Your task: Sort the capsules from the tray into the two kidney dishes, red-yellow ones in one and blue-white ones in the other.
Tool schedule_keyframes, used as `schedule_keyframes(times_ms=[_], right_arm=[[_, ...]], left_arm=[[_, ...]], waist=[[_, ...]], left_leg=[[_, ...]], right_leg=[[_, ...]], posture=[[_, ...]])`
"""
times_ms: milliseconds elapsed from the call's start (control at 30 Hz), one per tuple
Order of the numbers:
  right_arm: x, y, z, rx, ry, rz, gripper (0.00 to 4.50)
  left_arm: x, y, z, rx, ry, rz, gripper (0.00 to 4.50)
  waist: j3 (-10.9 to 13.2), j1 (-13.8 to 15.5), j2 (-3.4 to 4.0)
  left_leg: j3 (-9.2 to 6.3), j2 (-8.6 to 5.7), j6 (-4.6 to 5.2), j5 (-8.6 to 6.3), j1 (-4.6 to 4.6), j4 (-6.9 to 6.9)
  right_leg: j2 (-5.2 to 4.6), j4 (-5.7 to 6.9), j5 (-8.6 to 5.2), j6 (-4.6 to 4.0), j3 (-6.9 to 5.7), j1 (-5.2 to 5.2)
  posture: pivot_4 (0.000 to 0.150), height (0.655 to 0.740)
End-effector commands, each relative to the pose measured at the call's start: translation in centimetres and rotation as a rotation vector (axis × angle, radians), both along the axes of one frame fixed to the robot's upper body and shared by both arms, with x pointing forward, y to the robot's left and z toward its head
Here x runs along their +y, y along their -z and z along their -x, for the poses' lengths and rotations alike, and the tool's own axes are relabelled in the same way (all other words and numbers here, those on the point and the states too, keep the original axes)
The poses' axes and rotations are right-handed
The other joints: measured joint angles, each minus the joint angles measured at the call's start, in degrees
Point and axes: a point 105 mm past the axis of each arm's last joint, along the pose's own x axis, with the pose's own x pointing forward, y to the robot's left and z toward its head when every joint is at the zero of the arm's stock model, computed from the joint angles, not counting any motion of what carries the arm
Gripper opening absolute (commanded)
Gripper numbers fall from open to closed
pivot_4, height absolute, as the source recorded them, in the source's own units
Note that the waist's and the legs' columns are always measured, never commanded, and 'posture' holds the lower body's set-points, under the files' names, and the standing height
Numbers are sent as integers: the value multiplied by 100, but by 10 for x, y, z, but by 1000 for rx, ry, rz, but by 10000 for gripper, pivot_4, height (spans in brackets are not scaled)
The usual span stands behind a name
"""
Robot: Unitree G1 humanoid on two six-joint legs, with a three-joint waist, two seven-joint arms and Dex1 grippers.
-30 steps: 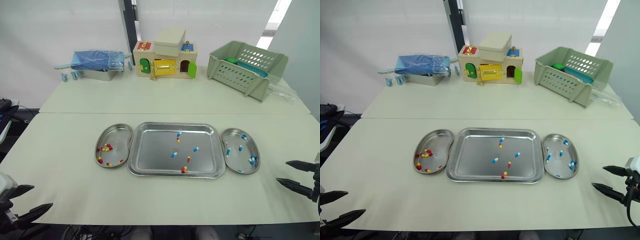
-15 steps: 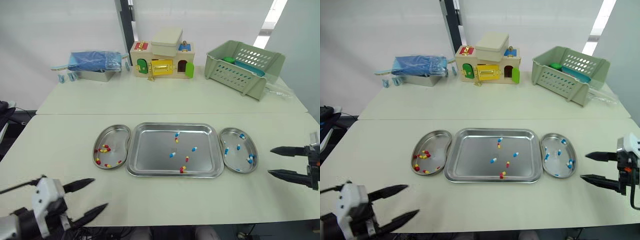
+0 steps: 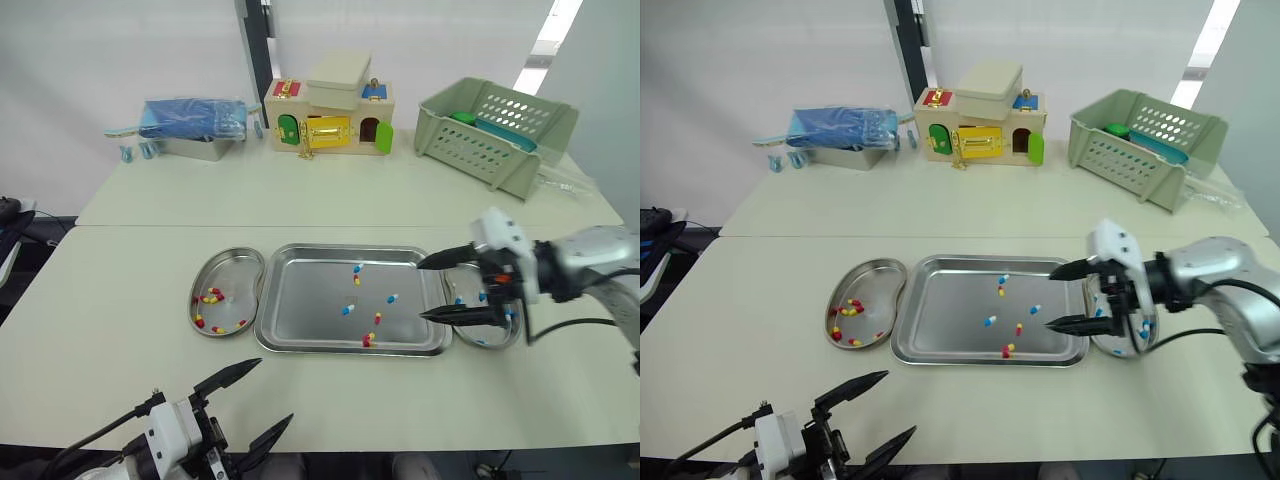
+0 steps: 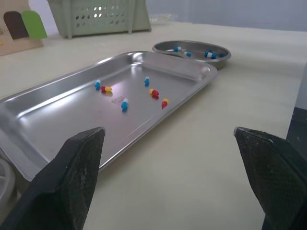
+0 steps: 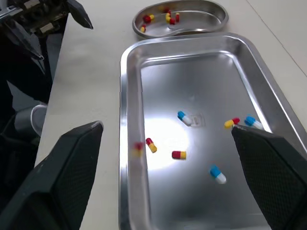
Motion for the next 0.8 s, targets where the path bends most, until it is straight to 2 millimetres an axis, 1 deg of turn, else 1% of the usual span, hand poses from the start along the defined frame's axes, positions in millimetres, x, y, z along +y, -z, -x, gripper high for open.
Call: schedule_keyframes(times_ms=[33, 133, 200, 267, 367, 433, 467, 700, 800], right_arm=[[16, -5, -11, -61, -73, 27, 45000], [37, 6, -28, -85, -155, 78, 45000], [53, 16, -43, -107, -187, 118, 45000], [61, 21, -50, -111, -210, 134, 45000], [70, 27, -56, -135, -241, 153, 39304], [75, 33, -61, -161, -254, 180, 31897], [77, 36, -62, -170, -261, 191, 28988], [88, 47, -62, -182, -297, 203, 28988], [93, 52, -62, -179, -304, 207, 22969]], left_arm=[[-4, -2, 1, -37, -33, 35, 44609], [-5, -3, 4, -61, -60, 44, 44609], [-3, -3, 5, -59, -87, 46, 44609], [-3, -3, 5, -56, -103, 48, 44609], [-6, -3, 7, -53, -102, 48, 45000], [-8, -4, 7, -54, -104, 51, 45000], [-9, -5, 7, -54, -104, 52, 45000], [-8, -5, 6, -51, -109, 51, 45000], [-6, -7, 3, -55, -116, 50, 45000]], waist=[[1, -6, -1], [0, -1, -1], [0, -94, -2], [0, -115, -2], [1, -88, -3], [1, -97, -3], [1, -109, -2], [3, -134, 3], [3, -131, 3]], left_leg=[[-1, 1, 0, 0, 0, 0], [-6, 1, 0, 0, 1, 0], [-3, 3, 0, 0, 9, 2], [-7, 4, 0, 1, 13, 1], [-9, 2, -1, 1, 0, 2], [-7, -1, -1, 2, -11, 3], [-6, 0, -2, 2, -10, 3], [-6, 5, -1, 2, -7, 1], [-7, 5, -1, 2, -7, 0]], right_leg=[[0, 3, 0, 0, 0, -3], [1, 9, 0, -1, -4, -4], [1, 16, 0, -1, -1, -3], [5, 23, 0, -2, -3, -4], [4, 21, 0, -2, -3, -16], [0, 21, 0, -2, -1, -29], [0, 23, 0, -2, 0, -30], [7, 31, 0, -3, 2, -36], [7, 31, 0, -3, 2, -37]], posture=[[1500, 7400], [1500, 7400], [1500, 7400], [1500, 7400], [1500, 7400], [1500, 7400], [1500, 7400], [1500, 7400], [1500, 7400]])
